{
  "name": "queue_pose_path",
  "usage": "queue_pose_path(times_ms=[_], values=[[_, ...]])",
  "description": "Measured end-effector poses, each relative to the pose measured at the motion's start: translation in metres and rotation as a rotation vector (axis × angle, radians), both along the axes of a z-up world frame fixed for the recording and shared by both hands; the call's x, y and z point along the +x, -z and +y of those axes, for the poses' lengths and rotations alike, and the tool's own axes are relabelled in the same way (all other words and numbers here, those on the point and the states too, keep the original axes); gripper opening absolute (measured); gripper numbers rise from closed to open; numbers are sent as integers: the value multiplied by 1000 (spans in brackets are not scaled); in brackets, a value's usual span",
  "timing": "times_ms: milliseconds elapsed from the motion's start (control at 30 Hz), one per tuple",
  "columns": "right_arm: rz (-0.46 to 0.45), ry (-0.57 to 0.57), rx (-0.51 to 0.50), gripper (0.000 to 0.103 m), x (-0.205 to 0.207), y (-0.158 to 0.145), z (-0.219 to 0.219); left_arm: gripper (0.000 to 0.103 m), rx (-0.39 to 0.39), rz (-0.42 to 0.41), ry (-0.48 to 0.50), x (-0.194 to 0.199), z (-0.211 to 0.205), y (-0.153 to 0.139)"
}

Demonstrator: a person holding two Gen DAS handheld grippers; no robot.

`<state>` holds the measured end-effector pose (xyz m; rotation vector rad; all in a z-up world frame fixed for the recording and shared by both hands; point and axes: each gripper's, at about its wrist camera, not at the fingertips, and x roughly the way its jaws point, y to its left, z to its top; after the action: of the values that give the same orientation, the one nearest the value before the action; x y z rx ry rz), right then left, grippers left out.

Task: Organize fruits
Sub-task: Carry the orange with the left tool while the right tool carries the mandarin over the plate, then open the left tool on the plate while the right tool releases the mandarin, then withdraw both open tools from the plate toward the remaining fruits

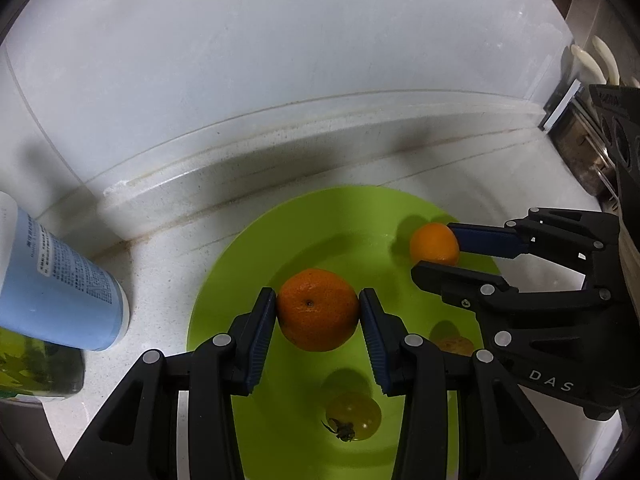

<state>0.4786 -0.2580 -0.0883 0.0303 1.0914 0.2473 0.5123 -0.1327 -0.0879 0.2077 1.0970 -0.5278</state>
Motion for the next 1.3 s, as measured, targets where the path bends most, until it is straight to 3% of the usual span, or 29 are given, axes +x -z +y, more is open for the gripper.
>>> queue_pose_path(times_ms=[367,533,600,1300], values=[[13,-15,-5,36,5,8,4,43,9,-8,-5,4,-7,3],[6,-21,-1,37,3,5,4,54,-7,-44,-9,-2,-4,-9],[-8,-18,-5,43,-1,0,4,55,-10,-58,-9,-6,-2,-16],[-314,-7,-22,49,-116,-104,37,62,-60,-301,-51,-124,60,-118]])
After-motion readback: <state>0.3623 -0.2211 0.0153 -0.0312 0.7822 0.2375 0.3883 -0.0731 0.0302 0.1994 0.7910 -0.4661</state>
